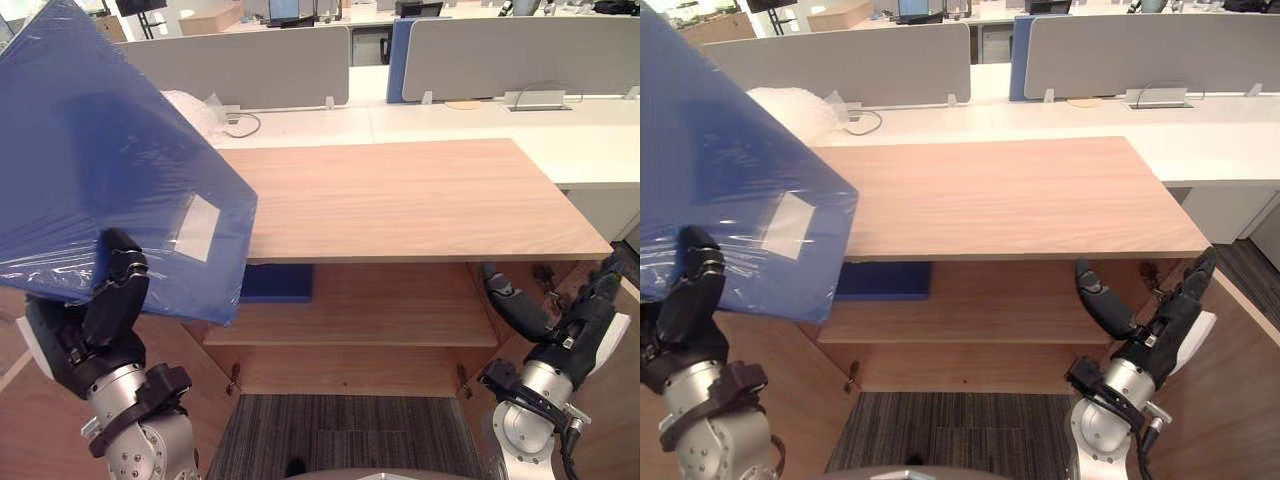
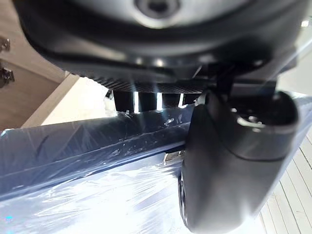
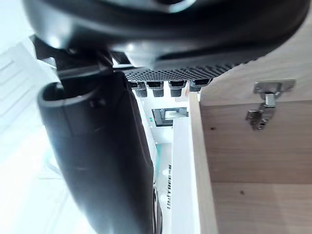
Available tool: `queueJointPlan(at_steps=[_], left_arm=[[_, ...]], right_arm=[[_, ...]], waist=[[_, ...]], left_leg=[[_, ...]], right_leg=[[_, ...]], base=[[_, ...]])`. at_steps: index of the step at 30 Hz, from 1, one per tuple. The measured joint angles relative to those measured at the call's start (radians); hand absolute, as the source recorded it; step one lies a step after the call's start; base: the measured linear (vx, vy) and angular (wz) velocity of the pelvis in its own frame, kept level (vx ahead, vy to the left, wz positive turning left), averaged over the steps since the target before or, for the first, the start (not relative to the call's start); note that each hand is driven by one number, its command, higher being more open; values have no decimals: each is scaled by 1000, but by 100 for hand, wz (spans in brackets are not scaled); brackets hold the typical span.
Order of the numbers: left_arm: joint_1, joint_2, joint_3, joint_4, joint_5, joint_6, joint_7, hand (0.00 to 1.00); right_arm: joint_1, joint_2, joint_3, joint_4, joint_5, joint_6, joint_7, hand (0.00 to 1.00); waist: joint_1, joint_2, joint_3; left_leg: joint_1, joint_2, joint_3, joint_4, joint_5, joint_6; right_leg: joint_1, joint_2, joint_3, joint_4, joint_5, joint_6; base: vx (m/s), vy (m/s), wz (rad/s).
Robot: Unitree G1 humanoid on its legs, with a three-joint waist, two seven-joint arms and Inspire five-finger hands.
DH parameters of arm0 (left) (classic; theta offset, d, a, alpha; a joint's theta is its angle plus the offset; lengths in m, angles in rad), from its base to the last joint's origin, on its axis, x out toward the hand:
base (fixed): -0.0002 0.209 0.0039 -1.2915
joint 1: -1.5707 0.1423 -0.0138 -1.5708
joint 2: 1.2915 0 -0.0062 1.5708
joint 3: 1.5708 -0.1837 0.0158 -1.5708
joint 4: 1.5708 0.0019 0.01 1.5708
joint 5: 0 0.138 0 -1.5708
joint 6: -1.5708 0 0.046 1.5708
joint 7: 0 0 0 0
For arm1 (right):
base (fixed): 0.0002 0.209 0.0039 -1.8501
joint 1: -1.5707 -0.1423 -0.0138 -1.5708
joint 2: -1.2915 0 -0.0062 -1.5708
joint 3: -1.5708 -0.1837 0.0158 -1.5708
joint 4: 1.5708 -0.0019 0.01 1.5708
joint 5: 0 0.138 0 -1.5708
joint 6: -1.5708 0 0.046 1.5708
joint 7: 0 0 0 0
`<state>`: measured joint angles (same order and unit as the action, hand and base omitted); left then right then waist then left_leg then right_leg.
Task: Walk over to the cabinet, pick up the folder, carry it to the office cabinet, place the folder inside the office cabinet, then close the office cabinet door
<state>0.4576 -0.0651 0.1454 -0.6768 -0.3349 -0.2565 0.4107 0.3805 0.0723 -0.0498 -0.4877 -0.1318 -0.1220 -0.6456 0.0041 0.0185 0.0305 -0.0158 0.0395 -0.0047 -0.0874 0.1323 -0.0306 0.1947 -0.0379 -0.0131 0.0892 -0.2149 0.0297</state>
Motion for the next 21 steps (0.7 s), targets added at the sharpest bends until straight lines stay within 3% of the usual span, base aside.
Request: queueJointPlan(at_steps=[3,8,15,21], left_arm=[[-30,20,-30,1,-37,0,-41,0],[-123,124,-81,4,-50,0,-171,0],[-186,231,-131,51,-64,2,-381,0],[-191,339,-140,105,-142,8,-498,0]], right_arm=[[-70,-9,51,-4,-31,-1,15,100],[-219,-19,86,-4,-14,-34,116,100],[-342,-110,109,23,302,-70,353,100],[-451,-285,110,114,535,-75,520,100]], waist=[[-12,2,-1],[-13,3,-2],[-13,2,-8],[-13,2,-8]], left_leg=[[1,5,13,0,0,-1],[5,5,17,1,1,2],[13,3,18,1,2,3],[18,4,19,0,4,5]], right_leg=[[-6,3,15,2,0,0],[-7,2,20,10,0,0],[-4,1,20,18,1,2],[-2,5,20,23,1,3]], base=[[-25,-15,-12],[-10,-5,-3],[-4,-3,0],[-26,-12,-1]])
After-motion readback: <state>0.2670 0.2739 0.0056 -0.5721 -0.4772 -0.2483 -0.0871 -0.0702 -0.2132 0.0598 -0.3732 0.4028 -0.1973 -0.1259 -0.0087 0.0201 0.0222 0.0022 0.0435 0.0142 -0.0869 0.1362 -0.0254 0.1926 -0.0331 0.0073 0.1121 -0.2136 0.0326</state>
